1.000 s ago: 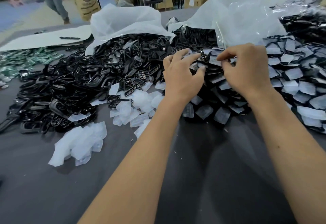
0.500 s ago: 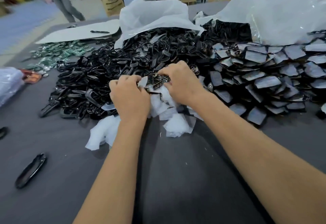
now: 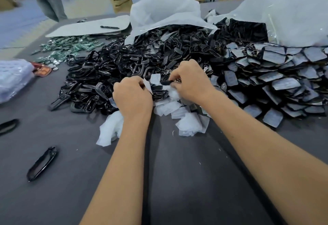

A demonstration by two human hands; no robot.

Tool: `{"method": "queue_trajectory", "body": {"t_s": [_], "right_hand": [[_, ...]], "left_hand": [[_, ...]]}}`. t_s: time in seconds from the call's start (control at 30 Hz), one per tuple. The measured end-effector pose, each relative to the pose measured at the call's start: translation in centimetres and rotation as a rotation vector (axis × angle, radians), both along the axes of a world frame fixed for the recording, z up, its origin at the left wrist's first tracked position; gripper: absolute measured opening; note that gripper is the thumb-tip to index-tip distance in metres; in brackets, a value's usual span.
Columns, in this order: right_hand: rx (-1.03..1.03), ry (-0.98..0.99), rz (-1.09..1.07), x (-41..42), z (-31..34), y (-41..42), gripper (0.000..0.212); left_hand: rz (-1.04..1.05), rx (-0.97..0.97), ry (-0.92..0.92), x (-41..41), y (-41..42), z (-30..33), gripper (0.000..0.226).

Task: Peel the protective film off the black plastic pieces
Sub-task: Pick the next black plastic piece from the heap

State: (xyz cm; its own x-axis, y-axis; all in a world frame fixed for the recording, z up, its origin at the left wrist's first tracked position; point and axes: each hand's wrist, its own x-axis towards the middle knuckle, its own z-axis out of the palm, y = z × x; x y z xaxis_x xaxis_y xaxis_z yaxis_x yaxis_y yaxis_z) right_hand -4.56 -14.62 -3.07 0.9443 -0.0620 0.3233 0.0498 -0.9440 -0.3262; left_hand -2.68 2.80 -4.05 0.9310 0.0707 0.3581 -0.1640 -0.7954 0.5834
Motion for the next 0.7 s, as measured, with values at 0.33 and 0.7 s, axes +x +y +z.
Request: {"method": "queue_trajectory", "body": {"t_s": [0.33, 0.7], "right_hand": [[0.67, -0.345, -0.176, -4.9, -0.1, 1.6, 0.029], [0.724, -0.38, -0.083, -5.6, -1.1, 1.2, 0.04]], "left_hand": [[-0.077, -0.261, -0.316, -0.3, -0.5, 0.1, 0.014], [-0.29, -0.647, -0.143, 0.1, -1.0, -0.7, 0.005]]}}
